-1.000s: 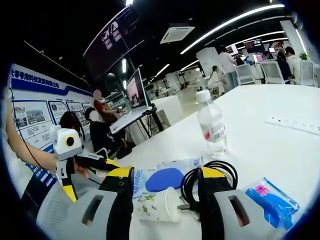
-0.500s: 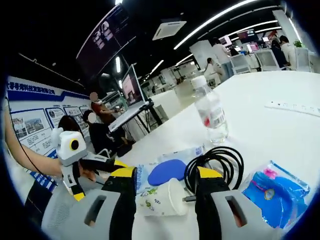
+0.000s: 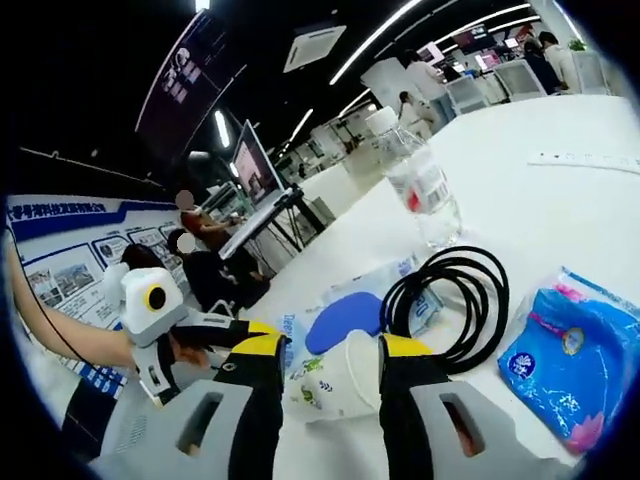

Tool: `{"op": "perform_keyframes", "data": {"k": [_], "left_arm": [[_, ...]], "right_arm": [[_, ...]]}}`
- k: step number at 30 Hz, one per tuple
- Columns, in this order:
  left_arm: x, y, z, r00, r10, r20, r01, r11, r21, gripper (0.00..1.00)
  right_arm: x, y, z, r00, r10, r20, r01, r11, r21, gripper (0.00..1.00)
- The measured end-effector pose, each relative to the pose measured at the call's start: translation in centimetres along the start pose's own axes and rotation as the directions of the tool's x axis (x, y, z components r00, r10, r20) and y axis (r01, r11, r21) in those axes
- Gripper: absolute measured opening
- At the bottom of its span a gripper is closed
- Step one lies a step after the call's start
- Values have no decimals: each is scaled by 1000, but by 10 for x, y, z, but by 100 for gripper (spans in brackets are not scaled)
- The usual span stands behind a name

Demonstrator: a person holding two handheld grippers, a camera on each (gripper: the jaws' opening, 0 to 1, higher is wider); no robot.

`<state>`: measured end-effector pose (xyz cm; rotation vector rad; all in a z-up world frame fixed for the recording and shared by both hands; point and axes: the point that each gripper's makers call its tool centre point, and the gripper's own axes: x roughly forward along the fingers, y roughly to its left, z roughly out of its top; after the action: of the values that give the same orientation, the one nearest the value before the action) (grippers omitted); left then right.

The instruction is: Arrange the tabletop items into an orderly group along one side of the table until the central work area is clear of visible clutter.

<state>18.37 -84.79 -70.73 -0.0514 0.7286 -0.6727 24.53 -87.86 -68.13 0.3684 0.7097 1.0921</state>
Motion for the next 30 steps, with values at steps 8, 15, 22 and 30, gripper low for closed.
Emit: {"op": "perform_keyframes", "data": {"k": [8,15,22,30], "left_arm": [[0,-1,-3,1000,-4,-7,4,1000,-7,86],[-3,-1,-4,1000,-20,1,20,999,-42,85],[-5,1,-6,1000,-14,1,14,999,-43,85],[-7,1,-7,1000,-14,-1,14,999,-47,85]], "right_arm": [[6,-3,-9,999,16,-34,-15,1000,27,29],[9,1,-13,998,40,-49,-37,998,49,23],[13,3,-19,995,64,-76,-60,997,53,16],[15,4,-22,993,72,-90,-67,996,56,2]]}}
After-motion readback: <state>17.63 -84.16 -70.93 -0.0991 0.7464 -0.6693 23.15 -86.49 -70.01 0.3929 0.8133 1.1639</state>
